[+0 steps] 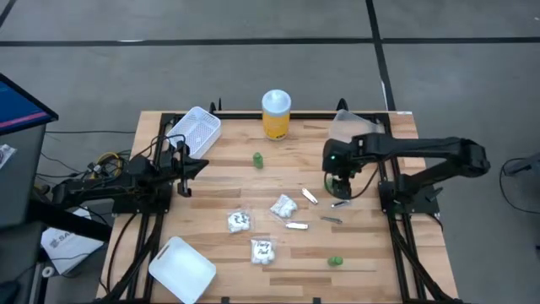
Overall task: Pick & Place Travel size toiletries
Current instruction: Put the green shampoo into the transparent bin
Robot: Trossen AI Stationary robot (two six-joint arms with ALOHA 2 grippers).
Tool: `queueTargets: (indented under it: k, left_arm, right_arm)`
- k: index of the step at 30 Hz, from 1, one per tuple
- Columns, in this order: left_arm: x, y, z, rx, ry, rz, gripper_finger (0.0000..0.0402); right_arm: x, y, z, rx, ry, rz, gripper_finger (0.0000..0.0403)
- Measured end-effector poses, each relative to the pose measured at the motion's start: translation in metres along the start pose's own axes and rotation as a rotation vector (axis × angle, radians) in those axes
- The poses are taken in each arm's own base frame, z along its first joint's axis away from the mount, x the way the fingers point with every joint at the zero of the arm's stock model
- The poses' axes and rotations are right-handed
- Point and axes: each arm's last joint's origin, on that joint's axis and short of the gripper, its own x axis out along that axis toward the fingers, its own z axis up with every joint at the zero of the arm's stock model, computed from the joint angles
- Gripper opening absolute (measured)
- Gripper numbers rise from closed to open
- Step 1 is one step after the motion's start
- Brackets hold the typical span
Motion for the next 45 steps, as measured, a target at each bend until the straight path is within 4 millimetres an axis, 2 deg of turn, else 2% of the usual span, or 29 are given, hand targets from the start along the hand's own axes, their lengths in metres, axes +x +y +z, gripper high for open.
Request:
queueTargets:
  k: [5, 13, 25, 29, 36, 42, 45]
  left_arm:
    - [0.000, 0.000, 0.000, 0.000, -0.004, 0.001, 0.0001]
    - [0.000, 0.000, 0.000, 0.000, -0.005, 0.000, 0.0001]
    - [0.000, 0.000, 0.001, 0.000, -0.005, -0.005, 0.0001]
    - [0.000, 0.000, 0.001, -0.007, -0.005, -0.004, 0.0001]
    - [0.000, 0.000, 0.001, -0.008, -0.005, -0.004, 0.0001]
    - [0.000, 0.000, 0.001, -0.008, -0.005, 0.000, 0.0001]
    - [0.000, 0.000, 0.001, -0.008, -0.005, 0.000, 0.0001]
  right_arm:
    - [0.012, -0.001, 0.006, -0.008, 0.039, -0.001, 0.0227]
    - [0.020, -0.002, 0.009, -0.024, 0.059, -0.003, 0.0223]
    - [0.037, -0.005, 0.013, -0.052, 0.130, -0.025, 0.0177]
    - [0.037, -0.005, 0.013, -0.051, 0.135, -0.025, 0.0153]
    - [0.036, -0.004, 0.012, -0.051, 0.138, -0.024, 0.0082]
    - [0.035, -0.004, 0.012, -0.051, 0.140, -0.022, 0.0082]
    - [0.027, -0.005, 0.014, -0.048, 0.164, -0.023, 0.0083]
